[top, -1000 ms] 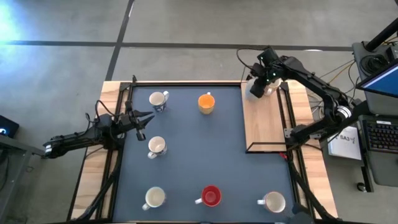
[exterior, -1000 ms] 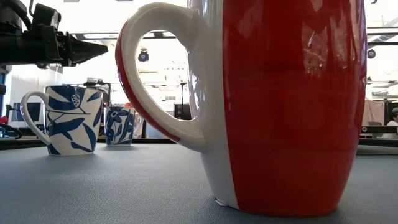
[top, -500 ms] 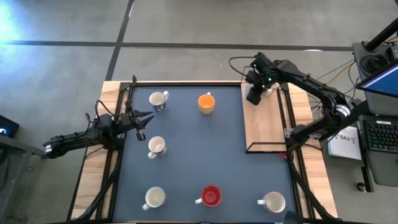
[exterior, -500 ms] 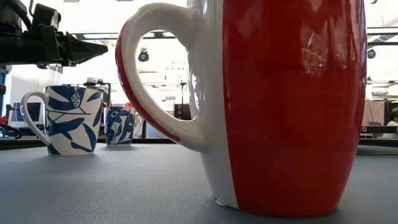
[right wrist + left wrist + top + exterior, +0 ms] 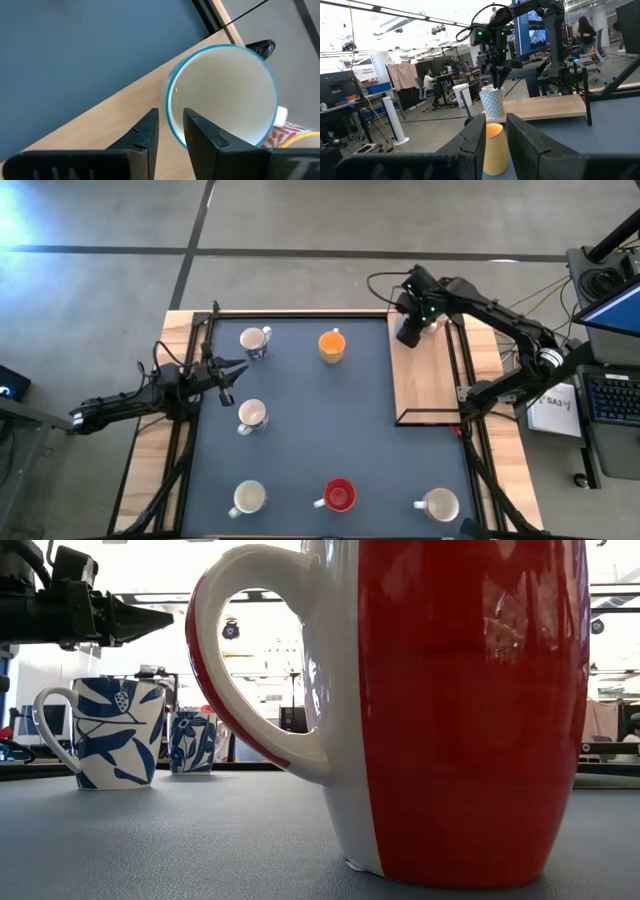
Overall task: Place coffee mugs
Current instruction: Put the light blue cup on the shelf aligned with the orange cup
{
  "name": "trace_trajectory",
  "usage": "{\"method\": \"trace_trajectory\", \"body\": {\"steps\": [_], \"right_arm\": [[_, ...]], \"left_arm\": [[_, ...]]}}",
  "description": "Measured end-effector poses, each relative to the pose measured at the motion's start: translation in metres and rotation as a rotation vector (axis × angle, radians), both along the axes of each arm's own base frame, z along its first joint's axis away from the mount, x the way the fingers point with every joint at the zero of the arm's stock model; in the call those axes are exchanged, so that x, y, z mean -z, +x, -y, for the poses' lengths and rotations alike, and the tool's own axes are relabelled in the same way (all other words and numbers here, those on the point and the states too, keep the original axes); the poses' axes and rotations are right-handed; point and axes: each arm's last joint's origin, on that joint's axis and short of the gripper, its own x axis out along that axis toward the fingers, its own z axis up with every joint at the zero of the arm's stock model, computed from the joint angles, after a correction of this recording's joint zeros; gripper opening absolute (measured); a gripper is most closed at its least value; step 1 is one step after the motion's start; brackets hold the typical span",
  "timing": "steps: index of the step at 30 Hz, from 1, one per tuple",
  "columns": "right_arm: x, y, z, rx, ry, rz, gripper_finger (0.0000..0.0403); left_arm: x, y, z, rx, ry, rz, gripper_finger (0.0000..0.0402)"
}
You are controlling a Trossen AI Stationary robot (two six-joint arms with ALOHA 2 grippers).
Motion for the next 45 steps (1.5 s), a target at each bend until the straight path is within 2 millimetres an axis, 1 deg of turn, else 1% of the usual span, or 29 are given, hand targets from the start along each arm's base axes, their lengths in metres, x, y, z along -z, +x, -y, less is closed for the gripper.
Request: {"method": "trace_trajectory", "body": {"steps": [7,12,15,20,24,32,35,42,45], "right_arm": [[0.012,0.000,0.000,0.011,0.012,-0.007,0.0077],[0.014,0.001,0.002,0.006,-0.008,0.009,0.0074],[0.016,0.003,0.003,0.002,-0.012,0.011,0.0059],[0.023,0.007,0.007,-0.014,-0.001,-0.005,0.0019],[0.027,0.009,0.010,-0.026,0.005,-0.018,0.0016],[0.027,0.010,0.010,-0.083,-0.021,-0.025,0.0018],[0.025,0.011,0.014,-0.089,-0.045,-0.024,0.0018],[0.018,0.005,0.025,-0.053,-0.085,-0.017,0.0018],[0.018,0.001,0.028,-0.031,-0.083,-0.017,0.0018]], "left_arm": [[0.000,0.000,0.000,0.000,0.000,0.001,0.0059],[0.000,0.000,0.000,0.000,0.000,0.000,0.0059],[0.000,0.000,0.000,0.000,0.000,0.000,0.0059],[0.000,0.000,0.000,0.000,0.000,0.000,0.0059],[0.000,0.000,0.000,0.000,0.000,0.000,0.0059],[0.000,0.000,0.000,0.000,0.000,0.000,0.0059],[0.000,0.000,0.000,0.000,0.000,0.000,0.0059],[0.000,0.000,0.000,0.000,0.000,0.000,0.0059],[0.000,0.000,0.000,0.000,0.000,0.000,0.0059]]}}
